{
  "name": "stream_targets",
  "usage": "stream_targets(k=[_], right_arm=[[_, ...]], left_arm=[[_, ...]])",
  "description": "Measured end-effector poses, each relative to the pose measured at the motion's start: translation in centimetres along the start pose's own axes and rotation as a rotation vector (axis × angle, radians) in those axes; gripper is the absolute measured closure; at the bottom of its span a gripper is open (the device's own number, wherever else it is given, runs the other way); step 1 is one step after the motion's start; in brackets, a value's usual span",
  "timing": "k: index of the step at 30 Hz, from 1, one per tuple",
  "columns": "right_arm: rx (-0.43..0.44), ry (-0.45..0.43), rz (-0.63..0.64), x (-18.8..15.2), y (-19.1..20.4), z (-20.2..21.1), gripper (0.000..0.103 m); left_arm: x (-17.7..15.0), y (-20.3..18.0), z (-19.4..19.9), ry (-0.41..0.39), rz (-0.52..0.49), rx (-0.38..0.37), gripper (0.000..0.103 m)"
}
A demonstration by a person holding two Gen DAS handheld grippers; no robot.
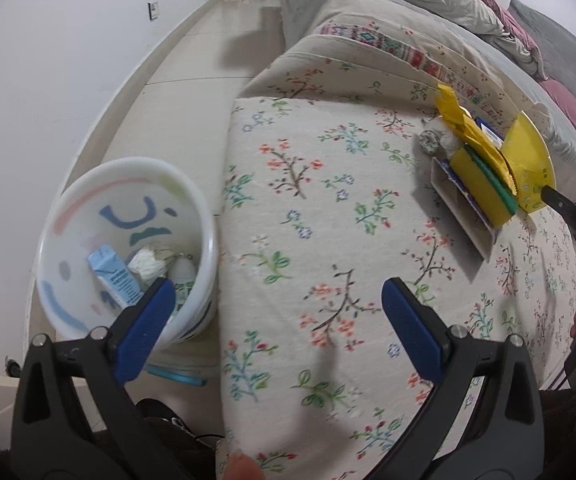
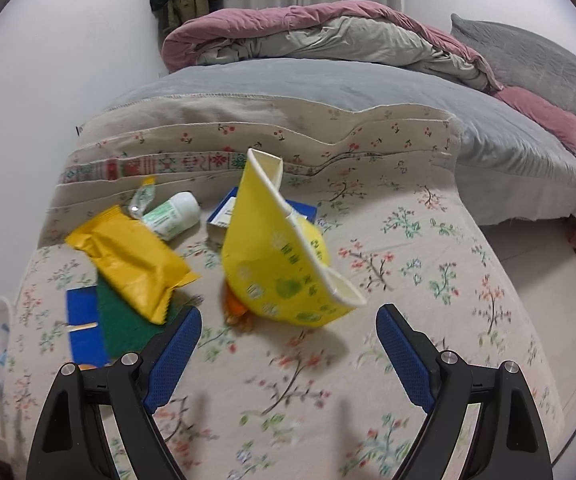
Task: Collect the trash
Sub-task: 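Grasp the yellow paper bowl with the right tool while the left tool grasps the yellow foil packet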
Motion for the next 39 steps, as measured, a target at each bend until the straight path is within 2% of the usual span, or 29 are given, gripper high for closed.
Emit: stream_targets(k=[10, 16, 20, 23, 27, 30, 33, 38, 39], right_arm=[[-0.032, 0.037, 0.109, 1.0, 1.3, -3.7, 0.013], [-0.064, 0.049, 0.136, 1.0, 1.6, -5.2, 0.013], [-0.042, 0.045, 0.112, 1.1, 1.1, -5.6, 0.013], [-0.005, 0.046, 0.078, 1.1, 0.5, -5.8, 0.026], [0.036, 0.045, 0.026, 0.9, -0.6, -5.5, 0.032], [0.073, 0.038, -0.025, 0.9, -1.5, -5.0, 0.035], [0.1, 0.037, -0.068, 0.8, -2.4, -4.5, 0.035], [0.116, 0.036, -0.111, 0.7, -3.2, -3.7, 0.035], [0.121, 0.035, -0.12, 0.6, -3.4, -3.6, 0.035]], left_arm=[[3.4, -3.3, -1.1, -0.01, -0.031, -0.054, 0.0], [4.7, -4.6, -1.9, -0.013, -0.033, -0.078, 0.0], [5.5, -5.2, -2.7, -0.003, -0.027, -0.1, 0.001], [6.2, -5.8, -3.0, -0.005, -0.022, -0.123, 0.001], [7.7, -7.3, -3.4, -0.016, -0.033, -0.156, 0.001], [8.8, -8.5, -3.8, -0.018, -0.037, -0.211, 0.003], [9.7, -10.0, -4.4, -0.012, -0.035, -0.279, 0.011], [11.0, -12.0, -5.4, -0.014, -0.022, -0.383, 0.041], [11.1, -12.3, -5.5, -0.013, -0.02, -0.398, 0.044]])
Point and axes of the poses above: each gripper's, at about its wrist camera, not at the fingertips, and z roughly against the way its jaws point, y to its left, x to its top, the point moved 5 cm from there along -z, roughly the way its jaws point, and after that the axes turned 2 degrees about -x, right-handed, at the moved point
